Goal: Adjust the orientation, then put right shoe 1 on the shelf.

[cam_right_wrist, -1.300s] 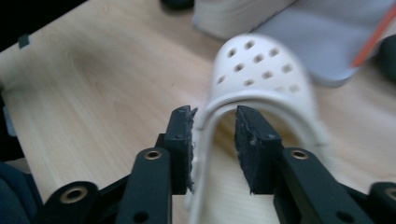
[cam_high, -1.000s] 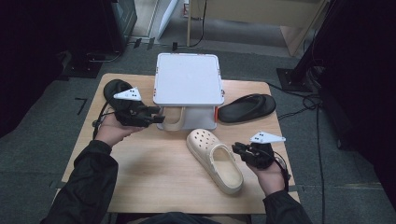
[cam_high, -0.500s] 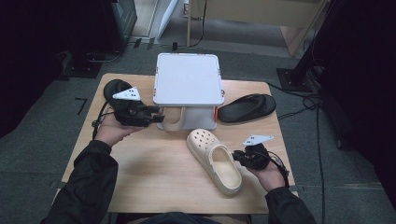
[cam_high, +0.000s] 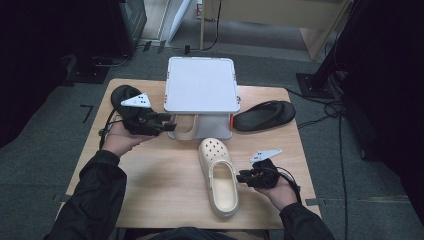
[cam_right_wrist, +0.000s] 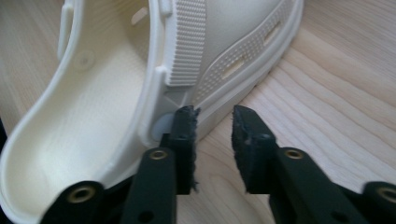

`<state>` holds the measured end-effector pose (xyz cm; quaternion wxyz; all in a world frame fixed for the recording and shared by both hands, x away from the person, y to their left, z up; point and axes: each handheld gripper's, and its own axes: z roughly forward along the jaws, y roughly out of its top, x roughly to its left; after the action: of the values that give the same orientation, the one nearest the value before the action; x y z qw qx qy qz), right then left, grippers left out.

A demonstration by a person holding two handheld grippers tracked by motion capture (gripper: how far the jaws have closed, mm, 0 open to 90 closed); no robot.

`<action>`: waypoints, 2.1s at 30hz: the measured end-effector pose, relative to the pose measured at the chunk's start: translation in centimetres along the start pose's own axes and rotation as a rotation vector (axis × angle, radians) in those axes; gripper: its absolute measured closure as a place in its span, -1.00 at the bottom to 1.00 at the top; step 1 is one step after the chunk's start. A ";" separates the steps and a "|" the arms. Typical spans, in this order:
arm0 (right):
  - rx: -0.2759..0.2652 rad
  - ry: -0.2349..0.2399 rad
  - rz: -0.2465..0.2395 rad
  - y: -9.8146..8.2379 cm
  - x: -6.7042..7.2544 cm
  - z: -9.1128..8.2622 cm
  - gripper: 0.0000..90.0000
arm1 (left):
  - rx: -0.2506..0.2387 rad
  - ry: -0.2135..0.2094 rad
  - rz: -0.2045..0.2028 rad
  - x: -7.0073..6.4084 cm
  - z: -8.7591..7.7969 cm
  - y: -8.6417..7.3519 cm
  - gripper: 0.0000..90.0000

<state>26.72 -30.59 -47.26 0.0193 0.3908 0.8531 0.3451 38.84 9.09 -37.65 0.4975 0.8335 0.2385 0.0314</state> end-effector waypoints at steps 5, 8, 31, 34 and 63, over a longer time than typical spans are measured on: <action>0.007 0.012 -0.012 0.3 0.5 0.7 0.33 | -0.001 0.001 -0.001 0.0 0.0 0.0 0.12; 0.017 0.011 -0.018 0.5 0.7 1.1 0.28 | 0.000 0.003 -0.001 0.0 0.1 0.0 0.12; -0.271 0.010 -0.060 3.8 3.3 0.5 -0.02 | -0.038 0.050 -0.039 1.0 -0.5 2.8 0.02; -0.227 -0.027 -0.069 4.2 3.9 2.1 -0.05 | -0.054 0.057 -0.044 2.1 -0.3 3.7 0.04; -0.188 -0.173 -0.010 4.0 3.1 3.8 -0.14 | -0.030 0.066 -0.095 4.6 1.8 3.1 0.15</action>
<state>28.38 -24.50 -47.01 0.1310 0.4112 0.8142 0.3884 44.56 8.34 -36.80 0.5025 0.8123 0.2935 0.0387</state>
